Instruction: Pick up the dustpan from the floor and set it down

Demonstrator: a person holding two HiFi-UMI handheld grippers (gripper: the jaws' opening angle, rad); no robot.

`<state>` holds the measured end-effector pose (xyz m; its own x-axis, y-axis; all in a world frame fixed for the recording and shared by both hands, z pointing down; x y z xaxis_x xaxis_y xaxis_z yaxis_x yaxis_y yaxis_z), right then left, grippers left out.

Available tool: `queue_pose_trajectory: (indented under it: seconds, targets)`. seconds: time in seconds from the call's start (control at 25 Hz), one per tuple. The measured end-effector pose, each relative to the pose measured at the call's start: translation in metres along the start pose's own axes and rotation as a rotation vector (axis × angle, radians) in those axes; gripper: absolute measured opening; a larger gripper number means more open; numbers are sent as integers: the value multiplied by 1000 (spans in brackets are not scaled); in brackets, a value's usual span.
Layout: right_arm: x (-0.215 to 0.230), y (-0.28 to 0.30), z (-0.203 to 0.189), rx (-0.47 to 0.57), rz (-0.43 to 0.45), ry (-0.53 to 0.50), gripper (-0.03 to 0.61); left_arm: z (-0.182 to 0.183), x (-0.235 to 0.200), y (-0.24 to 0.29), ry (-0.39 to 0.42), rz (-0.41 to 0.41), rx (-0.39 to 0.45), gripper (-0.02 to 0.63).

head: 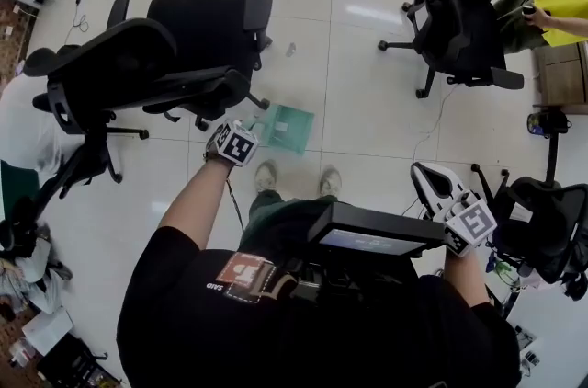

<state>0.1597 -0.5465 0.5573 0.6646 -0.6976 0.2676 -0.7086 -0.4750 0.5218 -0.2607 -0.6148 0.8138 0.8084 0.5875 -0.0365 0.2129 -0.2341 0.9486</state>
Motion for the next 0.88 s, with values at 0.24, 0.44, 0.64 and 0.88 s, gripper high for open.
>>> queue_pose_trajectory:
  seconds: [0.24, 0.44, 0.64, 0.88]
  targets:
    - [-35, -32, 36, 80, 52, -55, 9, 20, 43, -152, -10, -7, 92, 66]
    - [-57, -54, 78, 213, 89, -144, 9, 44, 57, -237, -63, 17, 159, 64]
    - [-73, -88, 82, 247, 96, -155, 9, 32, 79, -273, -147, 11, 212, 64]
    - [-69, -109, 85, 281, 83, -159, 9, 38, 90, -284, -148, 27, 266, 63]
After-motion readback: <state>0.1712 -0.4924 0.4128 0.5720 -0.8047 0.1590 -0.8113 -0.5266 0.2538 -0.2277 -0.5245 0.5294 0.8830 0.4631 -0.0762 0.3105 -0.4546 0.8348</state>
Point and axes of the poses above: the fingertips, and each gripper's own axes: y forward along the fingers, x to its right, z out of its top, the point moved 9 cm from there along -y, backward along the fingers, and after that the axes turned 5 degrees about -x, right-handed, at the moved point
